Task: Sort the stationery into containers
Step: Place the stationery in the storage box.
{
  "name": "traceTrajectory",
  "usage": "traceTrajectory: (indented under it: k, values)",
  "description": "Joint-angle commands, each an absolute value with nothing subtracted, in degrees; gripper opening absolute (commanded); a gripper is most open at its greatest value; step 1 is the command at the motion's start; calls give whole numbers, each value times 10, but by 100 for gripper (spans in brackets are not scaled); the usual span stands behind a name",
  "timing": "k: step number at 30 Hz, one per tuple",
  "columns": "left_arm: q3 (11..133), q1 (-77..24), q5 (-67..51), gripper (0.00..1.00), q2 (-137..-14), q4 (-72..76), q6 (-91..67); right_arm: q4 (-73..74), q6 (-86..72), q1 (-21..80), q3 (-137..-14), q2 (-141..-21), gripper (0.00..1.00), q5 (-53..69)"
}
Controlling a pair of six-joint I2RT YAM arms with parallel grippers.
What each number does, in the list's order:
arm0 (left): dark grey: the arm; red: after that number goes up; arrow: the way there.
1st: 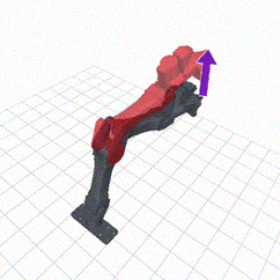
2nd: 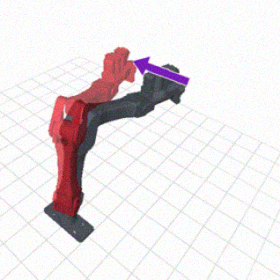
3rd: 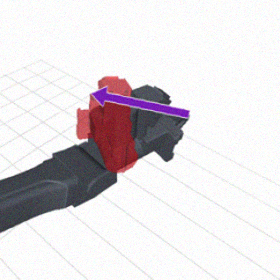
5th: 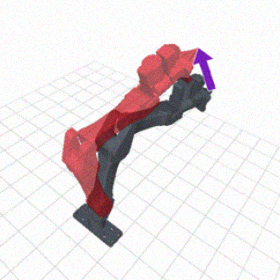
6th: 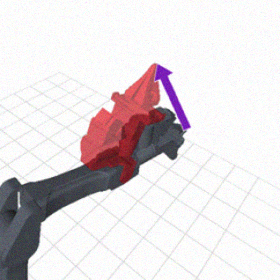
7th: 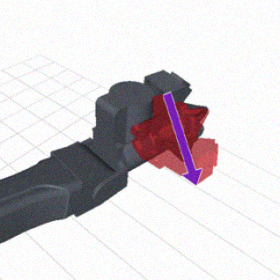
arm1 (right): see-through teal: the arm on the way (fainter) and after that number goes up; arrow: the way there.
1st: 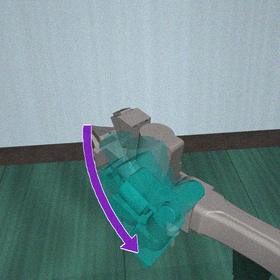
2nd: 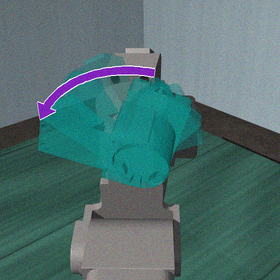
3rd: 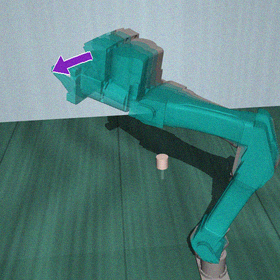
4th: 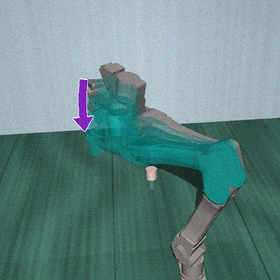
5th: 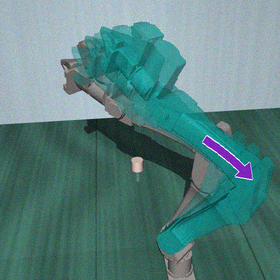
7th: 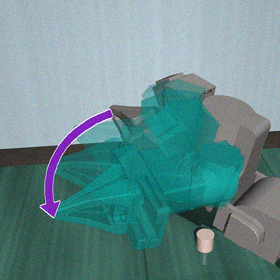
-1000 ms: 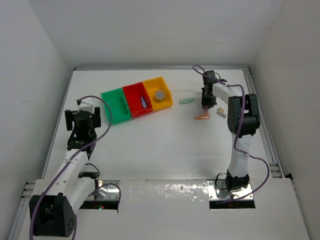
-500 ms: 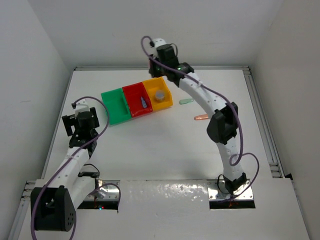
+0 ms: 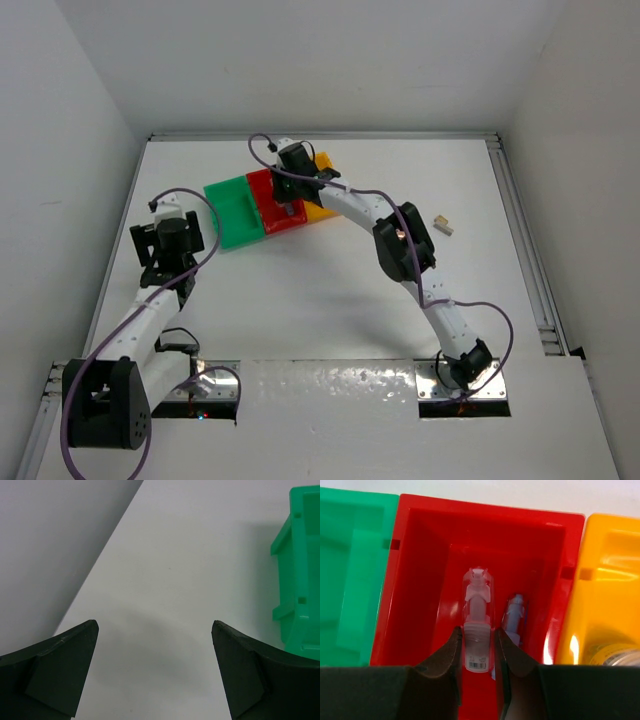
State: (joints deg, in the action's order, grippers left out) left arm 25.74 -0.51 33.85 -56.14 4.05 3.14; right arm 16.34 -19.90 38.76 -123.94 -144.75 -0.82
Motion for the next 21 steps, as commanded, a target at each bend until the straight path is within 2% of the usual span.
traceTrajectory:
  k: [1, 3, 5, 8, 10, 12, 16, 21]
  values:
    - [283, 0, 311, 95, -558, 71, 19, 107, -208, 388, -1235, -1428, 0, -15]
    - [282, -1, 309, 95, -561, 74, 18, 115, -203, 393, -1240, -1442, 2, -18]
    - [281, 0, 311, 95, -562, 79, 20, 122, -198, 400, -1251, -1453, 7, -20]
    - [279, -1, 317, 95, -563, 90, 30, 119, -196, 407, -1244, -1447, 28, -22]
    - [275, 0, 320, 96, -564, 98, 37, 115, -192, 410, -1236, -1442, 37, -25]
    - [274, 0, 321, 96, -565, 102, 39, 110, -192, 414, -1234, -1434, 53, -25]
    - [273, 0, 320, 96, -562, 102, 40, 110, -196, 415, -1238, -1412, 58, -21]
    - [275, -1, 316, 96, -561, 101, 40, 119, -201, 414, -1233, -1342, 56, -19]
